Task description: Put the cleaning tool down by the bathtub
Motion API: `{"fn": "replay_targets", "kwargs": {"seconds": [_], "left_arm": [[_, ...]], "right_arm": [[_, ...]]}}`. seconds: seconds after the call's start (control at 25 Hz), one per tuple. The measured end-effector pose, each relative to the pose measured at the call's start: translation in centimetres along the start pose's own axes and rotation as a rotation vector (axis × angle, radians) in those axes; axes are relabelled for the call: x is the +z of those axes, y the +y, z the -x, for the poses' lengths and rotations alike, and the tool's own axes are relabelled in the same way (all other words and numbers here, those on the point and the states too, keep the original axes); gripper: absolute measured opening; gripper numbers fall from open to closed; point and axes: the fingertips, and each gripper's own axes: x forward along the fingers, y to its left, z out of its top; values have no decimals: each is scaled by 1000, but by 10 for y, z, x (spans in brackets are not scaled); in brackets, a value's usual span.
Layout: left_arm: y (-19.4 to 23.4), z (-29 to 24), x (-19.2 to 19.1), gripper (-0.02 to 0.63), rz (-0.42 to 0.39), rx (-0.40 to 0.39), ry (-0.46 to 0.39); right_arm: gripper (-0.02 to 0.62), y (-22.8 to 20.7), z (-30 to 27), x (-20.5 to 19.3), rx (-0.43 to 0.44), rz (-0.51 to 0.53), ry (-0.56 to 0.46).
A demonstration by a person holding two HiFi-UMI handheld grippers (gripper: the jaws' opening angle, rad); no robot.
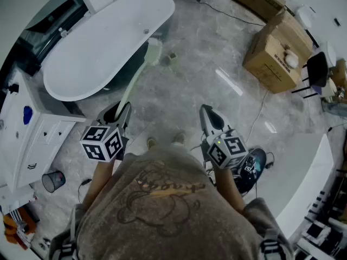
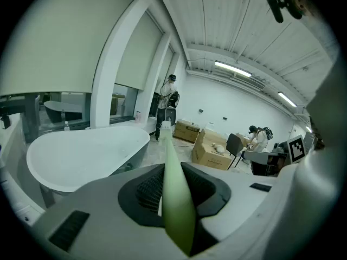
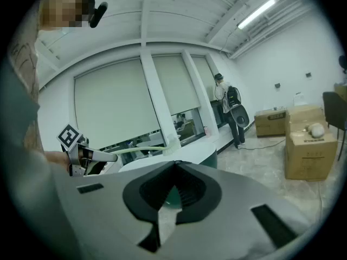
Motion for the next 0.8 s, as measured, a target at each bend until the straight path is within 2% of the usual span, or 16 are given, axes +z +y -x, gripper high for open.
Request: {"fn": "replay_targets", "kwargs": {"seconds": [0.4,0.6,0.8], "left_arm": [[-25,-38,10,101,-18,-9,-4],[-43,-68,16,101,-11,3,-33],[-63,-101,28,101,21,22,-83]], "right_arm": [[-2,-21,-10,3,37,6,11],[0,-54,-13,8,31,-22,2],[0,-89,-19,21,67,-10,-15]]}}
